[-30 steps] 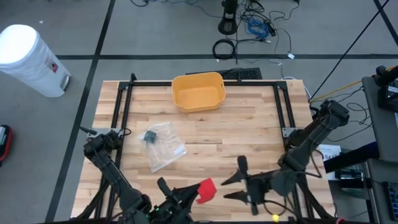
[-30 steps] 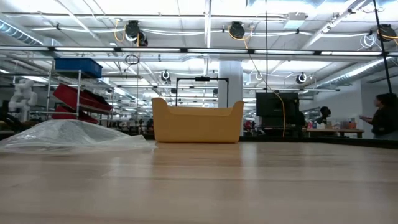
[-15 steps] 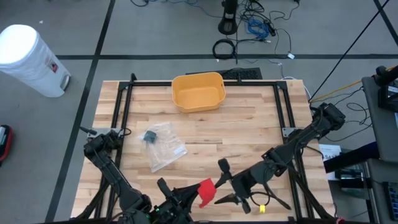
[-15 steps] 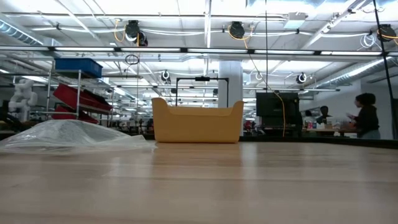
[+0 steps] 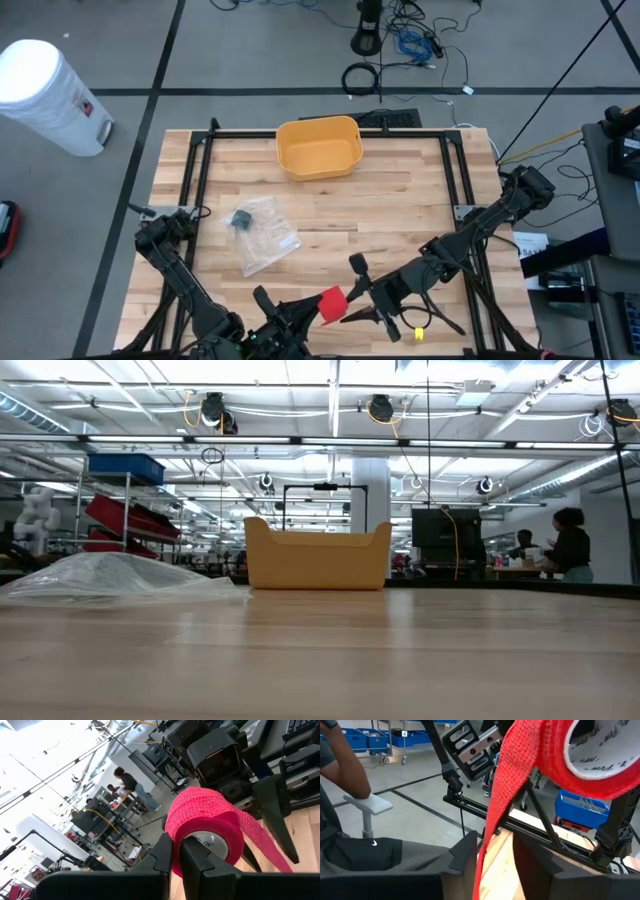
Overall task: Roll bandage
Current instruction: Roll the red bandage
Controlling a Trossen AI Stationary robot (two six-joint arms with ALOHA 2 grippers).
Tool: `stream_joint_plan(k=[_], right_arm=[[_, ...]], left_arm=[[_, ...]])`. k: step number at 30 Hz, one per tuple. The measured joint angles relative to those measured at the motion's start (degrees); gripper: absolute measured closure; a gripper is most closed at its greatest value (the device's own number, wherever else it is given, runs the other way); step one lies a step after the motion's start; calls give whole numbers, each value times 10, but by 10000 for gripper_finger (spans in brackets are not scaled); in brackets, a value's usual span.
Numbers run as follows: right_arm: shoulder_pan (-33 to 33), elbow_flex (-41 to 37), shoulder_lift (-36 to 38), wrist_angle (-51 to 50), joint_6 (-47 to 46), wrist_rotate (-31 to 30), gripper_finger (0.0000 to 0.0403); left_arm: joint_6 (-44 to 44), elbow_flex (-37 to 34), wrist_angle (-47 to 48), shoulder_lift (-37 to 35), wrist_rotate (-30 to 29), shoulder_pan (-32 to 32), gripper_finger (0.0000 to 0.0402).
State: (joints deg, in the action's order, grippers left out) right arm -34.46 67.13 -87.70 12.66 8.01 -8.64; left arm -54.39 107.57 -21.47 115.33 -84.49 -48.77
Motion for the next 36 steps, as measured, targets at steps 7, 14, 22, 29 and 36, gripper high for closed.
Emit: stream_joint_plan(k=[7,14,22,29,36], right_arm=[[0,0,0,-1,1,15,367],[0,0,0,0,1,32,395],[0,0,0,8,-49,32,344],[0,0,0,9,-29,32,261],[0,0,0,26,-26,32,248]], left_arm=[[0,0,0,0,0,0,382],[0,0,0,0,0,0,382],[0,0,0,0,0,0,382],[0,0,0,0,0,0,382],[0,0,0,0,0,0,382]])
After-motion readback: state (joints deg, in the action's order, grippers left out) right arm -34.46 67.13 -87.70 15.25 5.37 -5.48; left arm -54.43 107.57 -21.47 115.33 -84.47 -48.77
